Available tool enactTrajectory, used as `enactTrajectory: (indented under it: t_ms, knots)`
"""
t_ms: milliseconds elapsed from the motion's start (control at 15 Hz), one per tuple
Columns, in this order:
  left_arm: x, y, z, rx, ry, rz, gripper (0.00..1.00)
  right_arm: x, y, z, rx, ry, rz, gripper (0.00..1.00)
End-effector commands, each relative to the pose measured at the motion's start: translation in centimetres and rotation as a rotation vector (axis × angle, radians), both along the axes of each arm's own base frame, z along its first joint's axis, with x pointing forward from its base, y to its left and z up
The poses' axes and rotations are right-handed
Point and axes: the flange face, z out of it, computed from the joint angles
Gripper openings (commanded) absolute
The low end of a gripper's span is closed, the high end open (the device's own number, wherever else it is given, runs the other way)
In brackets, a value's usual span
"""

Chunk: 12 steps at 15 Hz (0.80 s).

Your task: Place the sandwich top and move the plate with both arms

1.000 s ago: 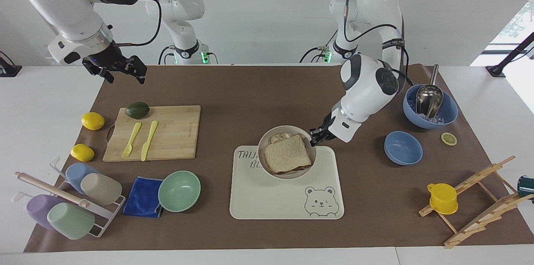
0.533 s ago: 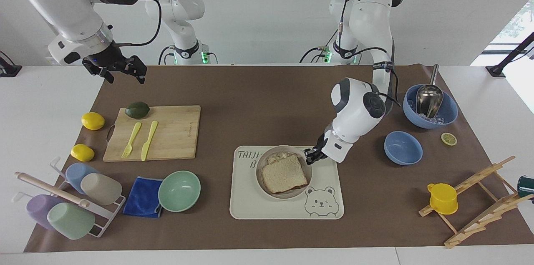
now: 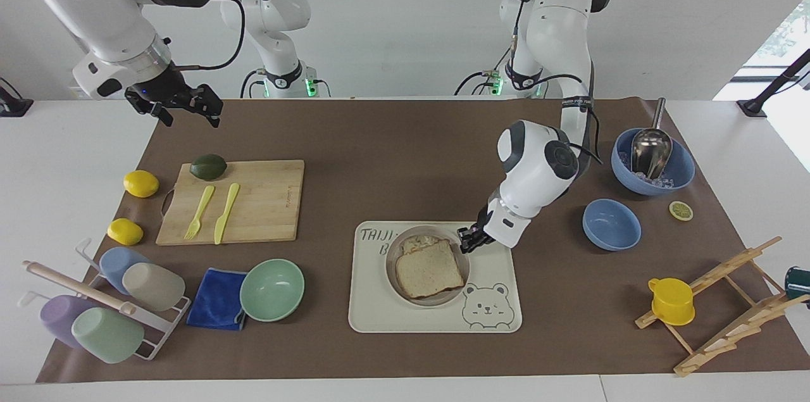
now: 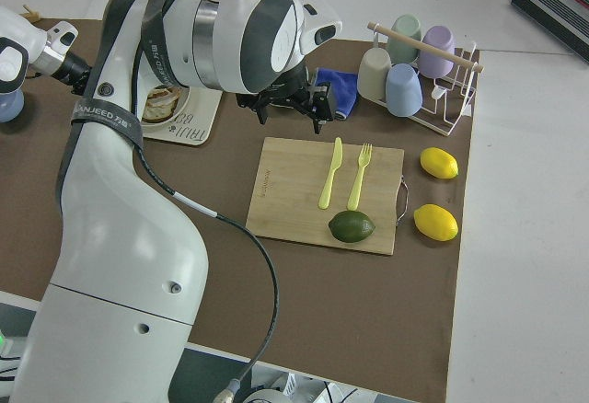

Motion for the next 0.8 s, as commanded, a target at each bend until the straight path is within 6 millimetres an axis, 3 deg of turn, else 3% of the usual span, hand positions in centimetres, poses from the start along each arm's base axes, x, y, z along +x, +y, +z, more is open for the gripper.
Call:
enactTrajectory:
  t_ms: [0, 133, 400, 733]
  knots:
    - [0.0, 0.7, 0.5, 0.0, -0.002, 0.0, 1.0, -0.4, -0.3, 0.4, 0.002, -0.002, 0.019, 1.0]
    - [0.1, 1.9, 2.2, 0.019, -0.006, -0.008, 1.0, -0.4, -0.3, 0.3, 0.002, -0.001, 0.019, 1.0]
    - [1.1, 8.2, 7.7, 0.056, -0.027, 0.035, 1.0, -0.4, -0.3, 0.3, 0.002, -0.001, 0.019, 1.0]
    - [-0.1, 15.6, 14.9, 0.197, -0.032, 0.029, 1.0, -0.4, -0.3, 0.3, 0.002, -0.001, 0.019, 1.0]
